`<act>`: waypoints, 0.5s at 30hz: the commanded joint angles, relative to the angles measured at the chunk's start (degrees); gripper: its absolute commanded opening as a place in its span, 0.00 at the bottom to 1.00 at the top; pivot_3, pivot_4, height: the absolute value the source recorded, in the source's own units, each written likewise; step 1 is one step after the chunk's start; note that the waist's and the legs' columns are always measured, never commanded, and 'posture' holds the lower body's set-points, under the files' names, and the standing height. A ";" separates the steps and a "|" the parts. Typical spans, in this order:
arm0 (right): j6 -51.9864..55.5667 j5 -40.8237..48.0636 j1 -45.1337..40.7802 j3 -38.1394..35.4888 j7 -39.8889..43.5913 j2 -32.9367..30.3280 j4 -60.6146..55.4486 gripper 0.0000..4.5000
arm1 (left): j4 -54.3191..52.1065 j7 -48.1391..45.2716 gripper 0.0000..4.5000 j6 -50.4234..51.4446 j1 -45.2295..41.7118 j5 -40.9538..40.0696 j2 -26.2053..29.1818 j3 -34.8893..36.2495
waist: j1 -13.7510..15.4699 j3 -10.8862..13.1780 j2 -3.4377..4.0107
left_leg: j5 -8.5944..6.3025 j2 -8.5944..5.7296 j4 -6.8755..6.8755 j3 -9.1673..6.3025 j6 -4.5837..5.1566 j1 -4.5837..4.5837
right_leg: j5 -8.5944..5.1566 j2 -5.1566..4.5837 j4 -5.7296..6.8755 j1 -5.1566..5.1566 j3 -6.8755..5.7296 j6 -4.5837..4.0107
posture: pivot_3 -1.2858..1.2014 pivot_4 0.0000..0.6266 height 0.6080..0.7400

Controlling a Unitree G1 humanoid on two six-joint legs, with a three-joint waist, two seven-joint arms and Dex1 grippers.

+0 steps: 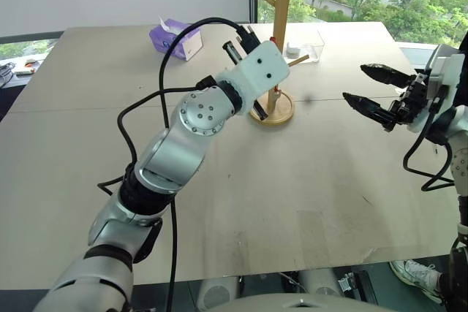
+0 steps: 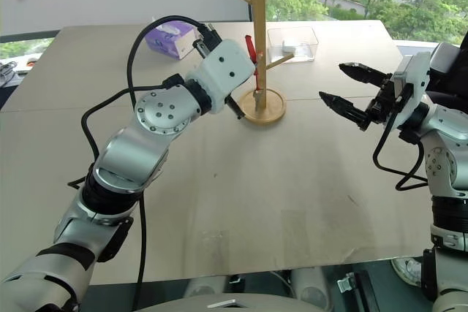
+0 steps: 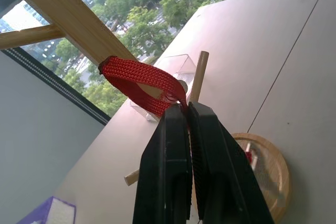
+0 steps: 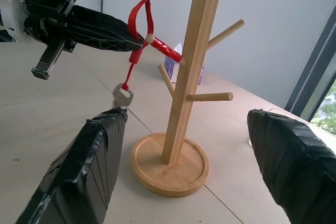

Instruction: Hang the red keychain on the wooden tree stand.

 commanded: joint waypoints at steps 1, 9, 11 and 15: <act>-0.73 0.52 0.06 -2.37 -0.53 -0.56 -2.43 0.87 | 0.03 -1.28 0.00 -1.73 -1.53 2.27 -0.38 -0.55 | 0.00 0.00 0.00 | 0.00 0.00 0.00 0.01 0.00 0.00 | 0.00 0.00 0.00 0.00 0.00 0.00 | 0.52 0.24 1.00; -0.63 0.59 0.39 -2.11 -1.11 -0.33 -3.04 0.87 | 1.79 -2.82 0.00 -1.29 -2.47 5.47 -1.63 -0.95 | 0.01 0.00 0.00 | 0.00 0.01 0.00 0.01 0.00 0.00 | 0.00 0.00 0.01 -0.01 0.00 0.00 | 0.52 0.24 1.00; -0.59 0.60 0.48 -2.06 -1.23 -0.26 -3.22 0.87 | 2.38 -2.95 0.00 -1.66 -3.12 6.13 -2.19 -1.01 | 0.01 0.00 0.00 | 0.00 0.00 0.00 0.01 0.01 0.00 | 0.00 0.00 0.01 -0.01 0.00 0.01 | 0.52 0.24 1.00; -0.74 0.46 0.65 -1.80 -1.27 -0.12 -3.33 0.87 | 3.37 -2.15 0.00 -1.48 -3.61 7.20 -4.09 -0.14 | 0.01 0.00 0.00 | 0.00 0.00 0.00 0.01 0.01 -0.01 | 0.00 0.00 0.01 -0.01 0.01 0.00 | 0.52 0.24 1.00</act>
